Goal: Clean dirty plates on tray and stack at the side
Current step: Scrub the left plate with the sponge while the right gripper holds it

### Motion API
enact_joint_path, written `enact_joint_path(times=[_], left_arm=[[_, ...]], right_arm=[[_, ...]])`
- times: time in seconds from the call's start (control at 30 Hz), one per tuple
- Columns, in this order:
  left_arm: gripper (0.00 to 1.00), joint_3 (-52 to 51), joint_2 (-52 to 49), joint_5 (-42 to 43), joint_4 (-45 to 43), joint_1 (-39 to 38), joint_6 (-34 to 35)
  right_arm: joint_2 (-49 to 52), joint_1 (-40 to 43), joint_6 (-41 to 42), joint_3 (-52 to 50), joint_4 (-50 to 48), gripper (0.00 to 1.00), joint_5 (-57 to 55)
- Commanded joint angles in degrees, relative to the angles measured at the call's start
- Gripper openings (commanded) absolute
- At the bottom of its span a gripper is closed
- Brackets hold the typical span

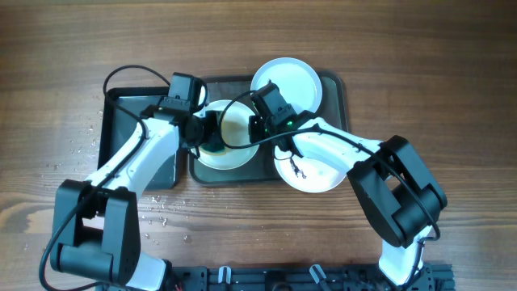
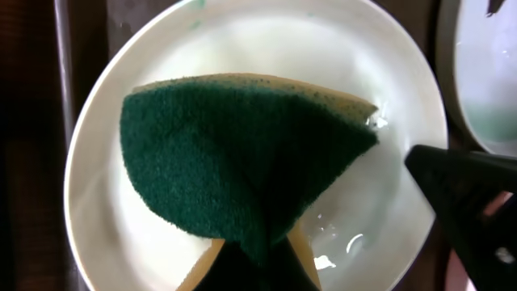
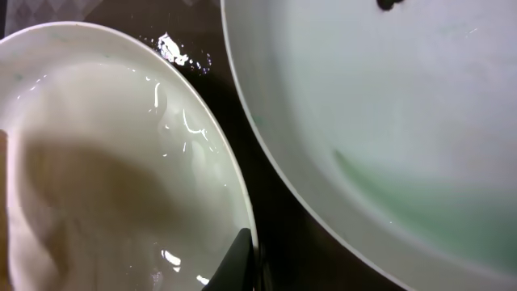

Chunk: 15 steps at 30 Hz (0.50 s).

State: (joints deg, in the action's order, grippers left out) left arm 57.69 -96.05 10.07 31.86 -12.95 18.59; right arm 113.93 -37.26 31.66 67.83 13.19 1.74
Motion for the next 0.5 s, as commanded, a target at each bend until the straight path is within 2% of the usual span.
enact_joint_path(times=[0.0, 0.47], left_arm=[[0.04, -2.5, 0.3, -3.4, -1.7, 0.3, 3.1], [0.04, -7.0, 0.2, -3.2, -5.6, 0.3, 4.4]], right_arm=[[0.9, -0.8, -0.1, -0.1, -0.5, 0.04, 2.3], [0.9, -0.8, 0.0, -0.1, -0.5, 0.04, 2.3]])
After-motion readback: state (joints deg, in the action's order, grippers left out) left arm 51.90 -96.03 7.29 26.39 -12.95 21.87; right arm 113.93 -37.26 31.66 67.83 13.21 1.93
